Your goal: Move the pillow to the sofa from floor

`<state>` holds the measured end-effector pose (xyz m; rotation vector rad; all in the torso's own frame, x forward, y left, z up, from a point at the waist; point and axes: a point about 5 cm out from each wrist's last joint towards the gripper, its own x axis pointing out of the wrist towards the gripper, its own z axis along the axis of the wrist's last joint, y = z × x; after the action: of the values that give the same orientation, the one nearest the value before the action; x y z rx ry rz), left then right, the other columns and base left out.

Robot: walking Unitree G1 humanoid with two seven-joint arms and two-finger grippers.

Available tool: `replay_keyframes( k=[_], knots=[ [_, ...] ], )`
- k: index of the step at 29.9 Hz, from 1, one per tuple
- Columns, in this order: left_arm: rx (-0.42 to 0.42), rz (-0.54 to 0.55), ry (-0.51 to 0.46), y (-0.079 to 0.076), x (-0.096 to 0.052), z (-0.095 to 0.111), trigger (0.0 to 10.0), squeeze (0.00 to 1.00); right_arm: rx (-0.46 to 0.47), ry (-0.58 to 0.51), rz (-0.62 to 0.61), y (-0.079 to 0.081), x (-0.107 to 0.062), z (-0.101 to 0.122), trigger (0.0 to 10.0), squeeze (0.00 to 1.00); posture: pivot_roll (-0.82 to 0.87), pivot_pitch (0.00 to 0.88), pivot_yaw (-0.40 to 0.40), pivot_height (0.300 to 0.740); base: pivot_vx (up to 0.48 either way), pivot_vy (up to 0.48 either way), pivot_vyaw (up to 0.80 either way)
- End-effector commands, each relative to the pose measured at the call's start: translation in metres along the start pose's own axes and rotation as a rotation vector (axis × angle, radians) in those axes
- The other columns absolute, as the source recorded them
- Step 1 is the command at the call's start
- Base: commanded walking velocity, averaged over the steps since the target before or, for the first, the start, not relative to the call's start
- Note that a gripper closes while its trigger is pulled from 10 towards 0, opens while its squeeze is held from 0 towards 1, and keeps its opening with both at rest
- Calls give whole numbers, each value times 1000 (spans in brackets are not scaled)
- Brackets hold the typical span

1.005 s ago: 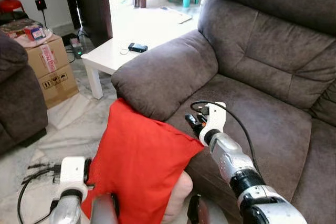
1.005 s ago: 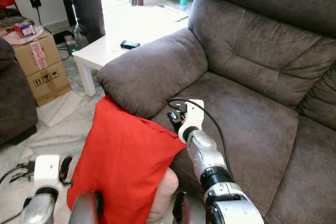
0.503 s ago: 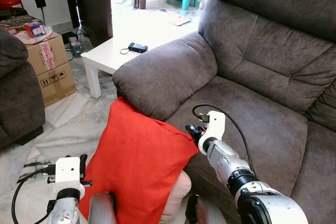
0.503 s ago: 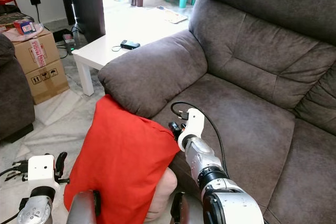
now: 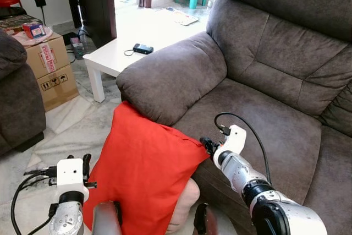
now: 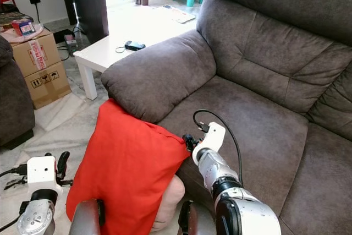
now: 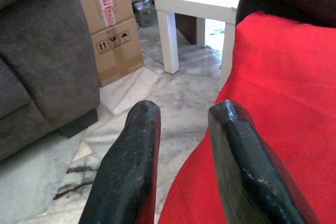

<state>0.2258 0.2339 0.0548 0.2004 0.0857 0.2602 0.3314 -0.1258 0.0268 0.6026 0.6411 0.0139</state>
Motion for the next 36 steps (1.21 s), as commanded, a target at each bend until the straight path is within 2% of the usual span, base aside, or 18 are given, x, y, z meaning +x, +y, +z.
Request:
replay_keyframes(
  k=[1,12,13,14,15,17,25,27,31,36],
  knots=[
    [-16,-7,-14,-4,0,5,10000,0,23,-10,7,-4,-1,4,10000,1000,212,33,-186,556,0,0,0],
    [-23,-19,-10,-7,0,7,10000,0,-31,31,28,-13,-3,-3,10000,1000,209,39,-188,556,0,0,0],
    [-23,-20,-10,-7,-1,7,10000,0,-46,32,29,-14,-3,-3,10000,722,211,39,-187,556,0,0,0],
    [-23,-21,-10,-7,-1,7,10000,0,-56,32,30,-14,-4,-3,10000,722,211,39,-187,556,0,0,0],
    [-22,-22,-10,-8,-1,7,10000,0,-97,34,23,-16,-4,-4,10000,0,210,40,-188,556,0,0,0],
    [-20,-24,-10,-8,-1,7,10000,0,-124,34,12,-19,-5,-5,10000,0,209,41,-189,556,0,0,0],
    [-24,-37,-8,-12,-2,8,10000,0,-90,57,78,-20,-6,-12,10000,0,210,44,-190,556,0,0,0],
    [-27,-41,-6,-12,-2,8,10000,0,-21,67,104,-18,-6,-16,10000,0,212,47,-192,556,0,0,0],
    [-27,-43,-5,-13,-2,8,10000,0,60,90,132,-15,-6,-23,10000,0,212,48,-192,556,0,0,0],
    [-26,-46,-5,-14,-3,8,10000,0,43,111,128,-16,-7,-28,10000,0,207,51,-193,556,0,0,0]
  ],
)
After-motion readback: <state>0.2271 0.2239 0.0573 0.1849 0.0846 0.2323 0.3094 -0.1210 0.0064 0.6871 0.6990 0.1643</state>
